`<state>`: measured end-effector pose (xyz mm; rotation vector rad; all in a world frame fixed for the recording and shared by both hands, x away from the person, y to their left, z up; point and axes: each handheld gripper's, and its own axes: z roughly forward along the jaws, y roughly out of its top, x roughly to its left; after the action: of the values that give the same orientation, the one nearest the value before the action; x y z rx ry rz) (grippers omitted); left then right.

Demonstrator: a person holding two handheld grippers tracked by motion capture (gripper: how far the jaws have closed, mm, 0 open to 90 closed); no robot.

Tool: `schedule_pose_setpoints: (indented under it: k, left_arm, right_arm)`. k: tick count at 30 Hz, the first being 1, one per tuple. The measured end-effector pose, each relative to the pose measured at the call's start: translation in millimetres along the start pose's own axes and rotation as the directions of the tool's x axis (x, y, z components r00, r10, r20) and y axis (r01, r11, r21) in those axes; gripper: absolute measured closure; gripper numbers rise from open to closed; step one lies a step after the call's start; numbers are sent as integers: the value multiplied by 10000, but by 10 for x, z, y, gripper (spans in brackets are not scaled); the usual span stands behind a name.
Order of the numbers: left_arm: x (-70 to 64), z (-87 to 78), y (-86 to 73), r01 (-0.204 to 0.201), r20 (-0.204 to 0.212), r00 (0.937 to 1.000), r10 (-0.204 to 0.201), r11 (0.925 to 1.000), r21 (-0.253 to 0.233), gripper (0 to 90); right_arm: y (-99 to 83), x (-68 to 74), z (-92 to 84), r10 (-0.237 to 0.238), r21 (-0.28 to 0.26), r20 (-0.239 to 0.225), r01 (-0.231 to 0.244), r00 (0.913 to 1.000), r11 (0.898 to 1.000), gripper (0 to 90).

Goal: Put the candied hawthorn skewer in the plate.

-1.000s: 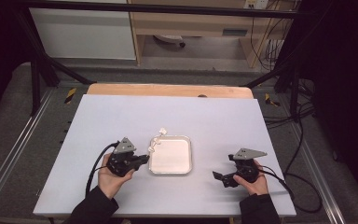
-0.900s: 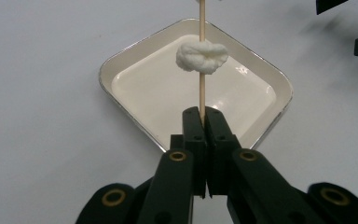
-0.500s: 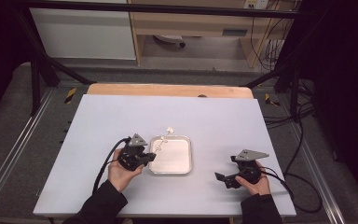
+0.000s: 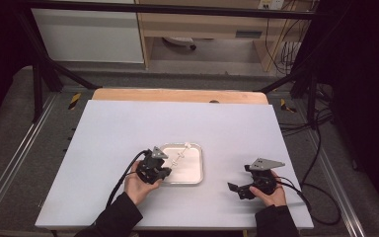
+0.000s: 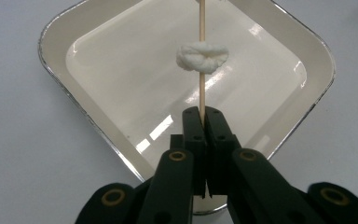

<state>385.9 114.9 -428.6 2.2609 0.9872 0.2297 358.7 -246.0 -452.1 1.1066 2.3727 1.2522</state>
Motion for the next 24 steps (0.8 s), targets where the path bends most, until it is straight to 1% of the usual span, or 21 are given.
schedule_pose_setpoints:
  k: [4, 9, 10, 13, 18, 21, 23, 24]
  left_arm:
    - [-20, 35, -5, -78, -72, 9999, 79, 9998, 207, 884]
    - [-16, 70, -5, -1, -115, 9999, 6, 9989, 463, 883]
    - [-16, 73, -5, 56, -116, 9999, -51, 9990, 449, 882]
    - [-13, 72, 3, 62, -109, 9999, -56, 9986, 526, 882]
    - [-13, 76, 7, 71, -126, 9999, -65, 9988, 488, 867]
    - [-4, 60, 9, 35, -24, 10000, -34, 9993, 384, 829]
    - [13, 32, 11, -94, 25, 10000, 93, 9994, 324, 793]
    - [19, 17, 10, -95, 43, 9999, 94, 9996, 266, 775]
  right_arm:
    - [-4, 2, 3, -46, 42, 26, 46, 10000, 10000, 9]
    - [-3, -4, 8, -95, 31, 26, 95, 10000, 10000, 9]
    - [-4, 1, 7, -45, 46, 29, 45, 10000, 10000, 9]
    - [-4, 0, 8, -52, 23, 22, 52, 10000, 10000, 9]
    - [-3, -1, 5, -72, 22, 9, 71, 10000, 10000, 9]
    - [-5, 1, 9, -34, 23, 8, 34, 10000, 10000, 9]
    - [-6, 2, 14, -37, 24, 5, 37, 10000, 10000, 9]
    - [-6, 2, 14, -45, 34, 10, 45, 10000, 10000, 9]
